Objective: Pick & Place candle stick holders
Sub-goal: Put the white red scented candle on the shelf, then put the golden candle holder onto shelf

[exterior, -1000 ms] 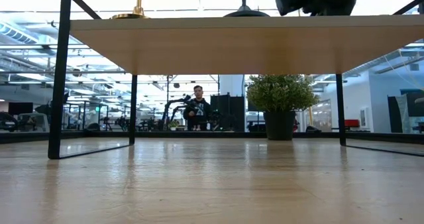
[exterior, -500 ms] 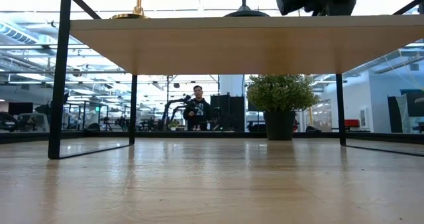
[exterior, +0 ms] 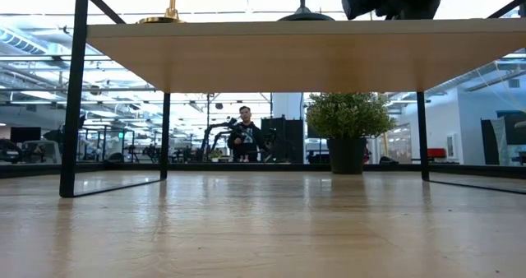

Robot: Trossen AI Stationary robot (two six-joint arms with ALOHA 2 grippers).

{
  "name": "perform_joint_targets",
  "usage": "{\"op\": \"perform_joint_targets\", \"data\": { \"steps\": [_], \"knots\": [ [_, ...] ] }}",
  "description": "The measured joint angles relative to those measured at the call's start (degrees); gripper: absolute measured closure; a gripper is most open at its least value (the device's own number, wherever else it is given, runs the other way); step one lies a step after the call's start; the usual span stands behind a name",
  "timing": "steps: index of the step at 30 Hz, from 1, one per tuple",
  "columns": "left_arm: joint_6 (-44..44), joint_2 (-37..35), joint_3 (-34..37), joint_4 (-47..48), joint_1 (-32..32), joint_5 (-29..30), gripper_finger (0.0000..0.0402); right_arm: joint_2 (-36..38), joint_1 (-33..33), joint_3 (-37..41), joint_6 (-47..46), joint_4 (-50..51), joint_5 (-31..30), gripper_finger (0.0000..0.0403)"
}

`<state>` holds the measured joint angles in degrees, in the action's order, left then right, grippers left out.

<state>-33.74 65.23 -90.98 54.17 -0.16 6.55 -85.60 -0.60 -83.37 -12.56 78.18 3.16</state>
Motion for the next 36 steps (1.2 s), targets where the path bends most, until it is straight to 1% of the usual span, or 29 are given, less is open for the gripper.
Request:
{"op": "perform_joint_targets", "data": {
  "steps": [14,26,33,36],
  "knots": [
    [0.0,0.0,-0.01,0.0,0.0,0.0,0.0371,0.13,0.0,0.0,-1.33,0.14,-0.15,0.0051],
    [0.02,0.0,-0.02,0.0,0.0,1.05,0.0371,3.46,0.0,0.0,-3.19,0.54,0.04,0.0051],
    [0.04,0.0,-0.02,-0.01,0.0,1.31,0.0371,5.15,0.0,-0.51,-4.7,-0.54,2.89,0.0051],
    [0.04,0.0,-0.02,-0.16,0.0,1.62,0.0371,5.33,0.0,-2.02,-4.94,-1.58,2.84,0.0051]
  ]
}}
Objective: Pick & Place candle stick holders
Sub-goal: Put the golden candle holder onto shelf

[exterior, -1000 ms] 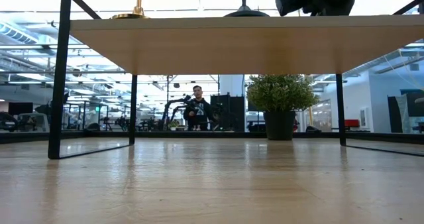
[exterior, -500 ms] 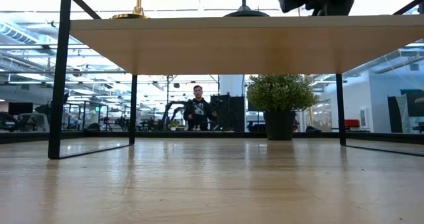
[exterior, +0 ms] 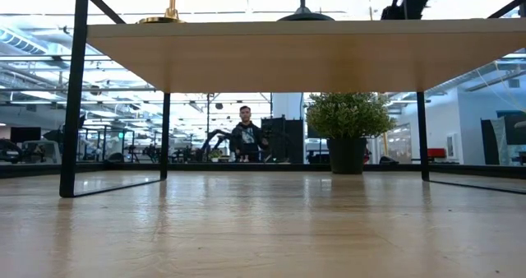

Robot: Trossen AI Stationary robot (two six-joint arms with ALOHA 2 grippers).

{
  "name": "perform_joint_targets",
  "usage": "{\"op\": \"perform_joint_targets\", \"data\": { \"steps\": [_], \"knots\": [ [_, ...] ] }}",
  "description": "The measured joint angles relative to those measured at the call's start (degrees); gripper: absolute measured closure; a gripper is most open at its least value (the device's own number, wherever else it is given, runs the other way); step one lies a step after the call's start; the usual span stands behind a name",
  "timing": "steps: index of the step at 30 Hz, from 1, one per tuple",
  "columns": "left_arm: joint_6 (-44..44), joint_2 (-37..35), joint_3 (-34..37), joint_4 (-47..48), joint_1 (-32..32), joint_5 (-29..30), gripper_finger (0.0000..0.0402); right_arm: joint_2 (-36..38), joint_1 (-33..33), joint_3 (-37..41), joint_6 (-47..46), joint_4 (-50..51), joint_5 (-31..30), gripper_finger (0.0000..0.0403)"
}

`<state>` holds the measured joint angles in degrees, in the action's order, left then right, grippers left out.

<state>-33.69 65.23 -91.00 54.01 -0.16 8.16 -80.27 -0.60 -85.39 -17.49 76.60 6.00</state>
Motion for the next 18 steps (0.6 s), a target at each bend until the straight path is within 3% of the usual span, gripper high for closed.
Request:
{"op": "perform_joint_targets", "data": {
  "steps": [10,18],
  "knots": [
    [0.09,0.0,0.0,-0.68,0.02,-0.02,0.0371,0.15,-0.07,-5.74,-0.07,-6.72,-0.11,0.0051],
    [0.13,0.0,0.0,-0.69,0.01,-0.52,0.0371,0.15,0.01,-5.98,-5.26,-18.97,0.13,0.005]
  ]
}}
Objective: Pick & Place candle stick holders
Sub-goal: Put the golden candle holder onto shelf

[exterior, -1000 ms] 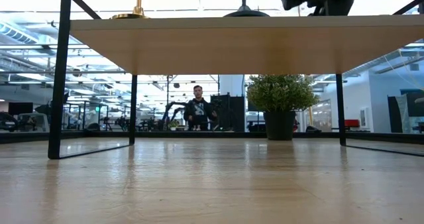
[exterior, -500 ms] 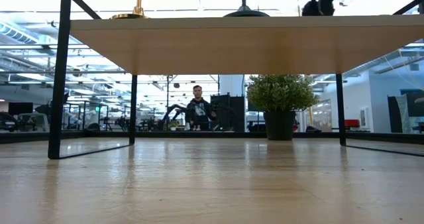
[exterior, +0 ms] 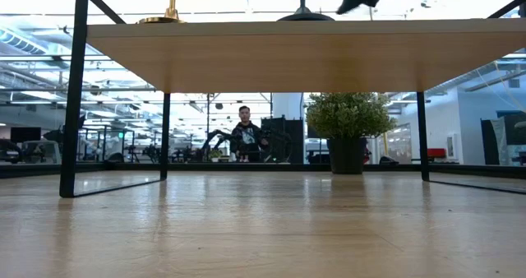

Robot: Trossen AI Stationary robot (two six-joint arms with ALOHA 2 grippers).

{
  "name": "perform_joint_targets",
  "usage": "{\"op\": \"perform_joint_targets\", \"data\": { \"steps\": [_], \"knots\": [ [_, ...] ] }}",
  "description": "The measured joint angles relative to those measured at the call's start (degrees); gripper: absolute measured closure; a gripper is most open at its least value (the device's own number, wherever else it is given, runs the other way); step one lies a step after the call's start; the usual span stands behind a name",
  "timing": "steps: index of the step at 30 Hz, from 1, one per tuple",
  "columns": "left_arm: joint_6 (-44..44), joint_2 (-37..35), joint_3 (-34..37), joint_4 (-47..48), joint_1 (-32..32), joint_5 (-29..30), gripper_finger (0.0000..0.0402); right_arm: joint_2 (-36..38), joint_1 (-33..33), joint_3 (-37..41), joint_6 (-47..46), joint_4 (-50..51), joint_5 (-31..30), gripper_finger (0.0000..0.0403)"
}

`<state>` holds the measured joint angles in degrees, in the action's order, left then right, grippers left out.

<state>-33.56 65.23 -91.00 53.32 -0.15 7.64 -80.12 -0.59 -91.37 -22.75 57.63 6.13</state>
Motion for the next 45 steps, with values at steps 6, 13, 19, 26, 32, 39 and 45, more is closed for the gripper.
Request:
{"op": "perform_joint_targets", "data": {
  "steps": [6,13,19,26,32,39,45],
  "knots": [
    [-0.01,0.0,0.0,0.0,0.0,-0.12,0.0371,0.43,0.33,0.0,-3.34,-7.33,1.37,0.0051],
    [-0.45,0.0,0.0,-0.04,0.01,-0.14,0.0371,3.38,0.32,0.04,-6.05,-8.68,4.15,0.0051],
    [-2.61,0.0,0.0,-0.04,-0.83,-0.57,0.0371,8.17,1.48,0.04,-12.21,-13.01,12.4,0.0051],
    [-1.18,0.0,0.0,-0.03,-2.27,-3.16,0.0371,10.97,10.75,0.04,-24.32,-23.89,16.59,0.0051],
    [1.71,0.0,0.0,0.54,-2.35,-7.89,0.0371,9.62,22.09,0.04,-33.81,-32.58,13.57,0.0051],
    [3.09,-0.48,0.0,4.21,-3.11,-12.86,0.0371,5.92,33.53,0.04,-52.02,-34.28,4.23,0.0051],
    [6.18,-1.39,0.0,7.37,-6.38,-11.84,0.0371,2.33,40.17,0.09,-67.75,-29.67,-0.26,0.0051]
  ]
}}
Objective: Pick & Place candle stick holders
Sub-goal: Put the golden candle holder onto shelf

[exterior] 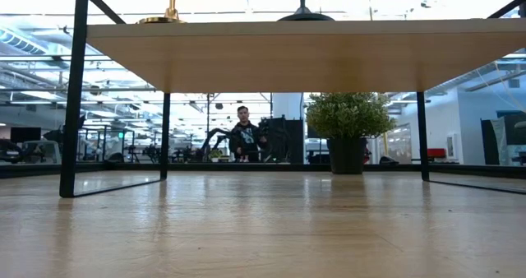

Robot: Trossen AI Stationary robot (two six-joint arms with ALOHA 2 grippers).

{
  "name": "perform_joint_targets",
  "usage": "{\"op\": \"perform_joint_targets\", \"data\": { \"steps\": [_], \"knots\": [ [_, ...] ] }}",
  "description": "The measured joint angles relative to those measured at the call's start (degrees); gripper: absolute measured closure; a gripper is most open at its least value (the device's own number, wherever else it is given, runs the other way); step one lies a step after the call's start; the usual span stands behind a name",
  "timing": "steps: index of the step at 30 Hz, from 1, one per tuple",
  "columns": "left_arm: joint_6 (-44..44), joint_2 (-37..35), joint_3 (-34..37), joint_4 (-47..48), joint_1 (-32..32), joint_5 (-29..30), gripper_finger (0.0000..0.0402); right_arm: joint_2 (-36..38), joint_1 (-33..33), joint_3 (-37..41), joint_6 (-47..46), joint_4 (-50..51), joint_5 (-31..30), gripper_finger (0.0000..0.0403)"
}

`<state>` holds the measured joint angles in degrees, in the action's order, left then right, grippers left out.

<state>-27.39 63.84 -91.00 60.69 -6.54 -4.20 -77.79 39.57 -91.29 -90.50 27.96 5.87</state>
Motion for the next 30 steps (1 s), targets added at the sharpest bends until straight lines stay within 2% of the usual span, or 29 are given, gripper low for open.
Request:
{"op": "perform_joint_targets", "data": {
  "steps": [5,9,14,19,24,30],
  "knots": [
    [0.07,-0.2,0.0,0.1,-3.0,0.21,0.0371,-2.22,5.0,0.03,-15.99,11.22,0.98,0.0051],
    [0.68,-0.23,0.0,1.06,-5.88,0.96,0.0371,-2.88,8.8,0.35,-28.48,21.96,6.1,0.0051],
    [0.69,-0.23,0.0,1.57,-8.65,4.51,0.0371,-2.88,12.4,4.57,-42.1,25.43,9.19,0.0051],
    [0.3,-0.23,0.0,3.61,-10.19,6.93,0.0371,-2.88,13.49,13.01,-46.38,19.48,9.15,0.0051],
    [-1.35,-0.4,0.0,5.39,-11.04,10.93,0.0371,-2.88,13.4,24.63,-46.95,7.73,8.95,0.0051],
    [-2.99,-1.05,0.0,6.11,-11.31,11.71,0.0371,-2.94,13.86,35.54,-48.72,-3.79,9.42,0.0051]
  ]
}}
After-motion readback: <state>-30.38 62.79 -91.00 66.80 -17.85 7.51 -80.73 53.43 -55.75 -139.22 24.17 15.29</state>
